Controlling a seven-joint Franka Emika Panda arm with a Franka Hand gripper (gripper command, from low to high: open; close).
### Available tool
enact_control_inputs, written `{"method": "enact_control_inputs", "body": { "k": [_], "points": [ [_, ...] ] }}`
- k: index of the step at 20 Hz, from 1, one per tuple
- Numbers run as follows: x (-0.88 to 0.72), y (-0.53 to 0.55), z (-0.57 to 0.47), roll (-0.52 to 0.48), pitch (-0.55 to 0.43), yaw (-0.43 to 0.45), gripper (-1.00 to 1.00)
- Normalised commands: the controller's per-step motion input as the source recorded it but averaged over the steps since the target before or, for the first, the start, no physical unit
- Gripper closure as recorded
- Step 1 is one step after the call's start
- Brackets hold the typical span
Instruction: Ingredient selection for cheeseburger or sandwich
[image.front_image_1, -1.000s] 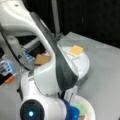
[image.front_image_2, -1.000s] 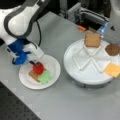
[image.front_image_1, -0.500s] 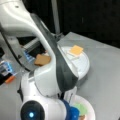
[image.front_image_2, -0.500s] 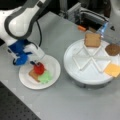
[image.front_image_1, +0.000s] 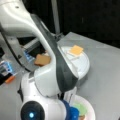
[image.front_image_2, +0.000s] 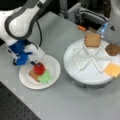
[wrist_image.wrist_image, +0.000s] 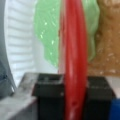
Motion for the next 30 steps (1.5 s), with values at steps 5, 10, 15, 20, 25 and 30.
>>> {"method": "enact_control_inputs", "body": {
  "k": [5,10,15,20,25,30],
  "points": [
    [-0.04,-0.03,-0.10,0.037,-0.143,0.081,1.00],
    [-0.02,-0.04,-0.09,0.031,-0.148,0.079,1.00],
    [-0.01,-0.03,-0.09,0.040,-0.145,0.078,1.00],
    [0.02,-0.02,-0.10,0.038,-0.151,0.074,1.00],
    [0.04,-0.02,-0.14,0.020,-0.170,0.064,1.00],
    [0.00,-0.01,-0.11,0.027,-0.147,0.069,-1.00]
  ]
}}
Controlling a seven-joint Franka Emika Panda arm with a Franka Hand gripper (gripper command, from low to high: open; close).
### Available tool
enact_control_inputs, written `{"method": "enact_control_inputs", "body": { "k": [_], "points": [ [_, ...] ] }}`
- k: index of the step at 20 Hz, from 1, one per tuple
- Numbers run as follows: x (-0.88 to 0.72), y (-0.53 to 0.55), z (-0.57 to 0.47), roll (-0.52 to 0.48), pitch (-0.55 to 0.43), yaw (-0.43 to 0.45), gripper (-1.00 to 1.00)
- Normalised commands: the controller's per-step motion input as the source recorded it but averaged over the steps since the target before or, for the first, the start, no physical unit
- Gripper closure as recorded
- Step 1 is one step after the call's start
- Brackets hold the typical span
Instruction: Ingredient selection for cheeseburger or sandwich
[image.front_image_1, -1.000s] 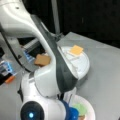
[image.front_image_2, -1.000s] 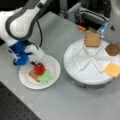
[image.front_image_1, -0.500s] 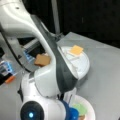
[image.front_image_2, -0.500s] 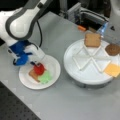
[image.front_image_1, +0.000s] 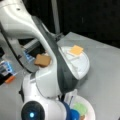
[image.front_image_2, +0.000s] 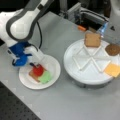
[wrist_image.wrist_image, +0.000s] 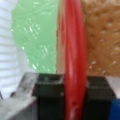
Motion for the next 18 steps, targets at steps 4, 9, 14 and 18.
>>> {"method": "enact_control_inputs", "body": {
  "k": [4,9,14,18],
  "points": [
    [-0.04,-0.03,-0.08,0.017,-0.133,0.062,-1.00],
    [-0.04,-0.04,-0.08,0.023,-0.142,0.065,-1.00],
    [-0.03,-0.04,-0.07,0.023,-0.142,0.069,-1.00],
    [-0.03,-0.02,-0.05,0.021,-0.132,0.069,-1.00]
  ]
}}
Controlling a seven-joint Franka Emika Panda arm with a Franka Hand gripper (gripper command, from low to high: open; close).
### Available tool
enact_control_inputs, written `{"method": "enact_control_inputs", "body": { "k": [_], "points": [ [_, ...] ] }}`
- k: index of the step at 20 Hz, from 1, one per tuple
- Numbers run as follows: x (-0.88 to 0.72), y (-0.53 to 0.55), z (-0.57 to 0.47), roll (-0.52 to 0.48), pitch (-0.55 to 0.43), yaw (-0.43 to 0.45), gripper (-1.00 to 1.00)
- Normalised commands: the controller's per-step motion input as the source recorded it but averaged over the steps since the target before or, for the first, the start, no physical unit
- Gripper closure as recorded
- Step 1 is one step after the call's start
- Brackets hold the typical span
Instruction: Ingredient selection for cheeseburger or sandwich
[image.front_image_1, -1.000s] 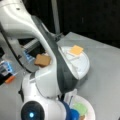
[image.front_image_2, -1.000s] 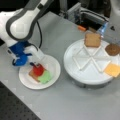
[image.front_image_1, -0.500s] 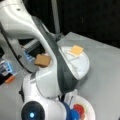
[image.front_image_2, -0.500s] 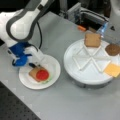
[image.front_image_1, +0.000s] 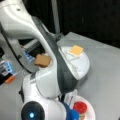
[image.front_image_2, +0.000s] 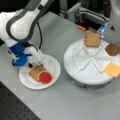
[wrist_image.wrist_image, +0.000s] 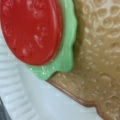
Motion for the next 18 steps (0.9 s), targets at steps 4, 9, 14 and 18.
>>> {"method": "enact_control_inputs", "body": {
  "k": [4,9,14,18],
  "points": [
    [-0.05,0.02,0.01,0.008,-0.114,0.060,-1.00],
    [-0.12,0.06,0.15,-0.031,-0.068,0.039,-1.00],
    [-0.21,0.09,0.24,-0.101,-0.004,0.005,-1.00],
    [-0.30,0.17,0.21,-0.173,0.049,-0.063,-1.00]
  ]
}}
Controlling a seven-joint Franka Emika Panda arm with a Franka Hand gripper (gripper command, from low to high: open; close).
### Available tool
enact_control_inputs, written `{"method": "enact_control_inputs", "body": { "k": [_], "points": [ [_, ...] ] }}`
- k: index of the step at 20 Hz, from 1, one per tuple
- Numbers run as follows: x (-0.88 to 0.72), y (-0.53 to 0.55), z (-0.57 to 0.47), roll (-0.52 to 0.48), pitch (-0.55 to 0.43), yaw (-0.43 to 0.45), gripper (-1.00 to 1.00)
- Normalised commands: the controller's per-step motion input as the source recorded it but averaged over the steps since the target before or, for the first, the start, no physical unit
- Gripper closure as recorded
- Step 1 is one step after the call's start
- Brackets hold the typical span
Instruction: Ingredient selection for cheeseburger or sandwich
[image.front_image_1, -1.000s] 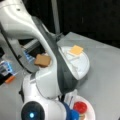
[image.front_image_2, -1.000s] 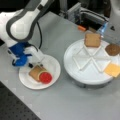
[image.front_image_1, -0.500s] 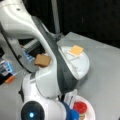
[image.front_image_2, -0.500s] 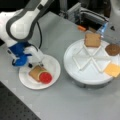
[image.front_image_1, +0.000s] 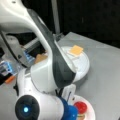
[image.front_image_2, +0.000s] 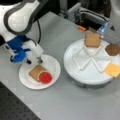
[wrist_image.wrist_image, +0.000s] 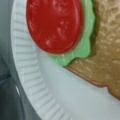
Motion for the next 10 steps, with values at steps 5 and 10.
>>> {"method": "enact_control_inputs", "body": {
  "k": [5,10],
  "points": [
    [-0.48,0.24,0.24,-0.229,0.065,-0.098,-1.00],
    [-0.63,0.26,0.25,-0.305,-0.038,-0.120,-1.00]
  ]
}}
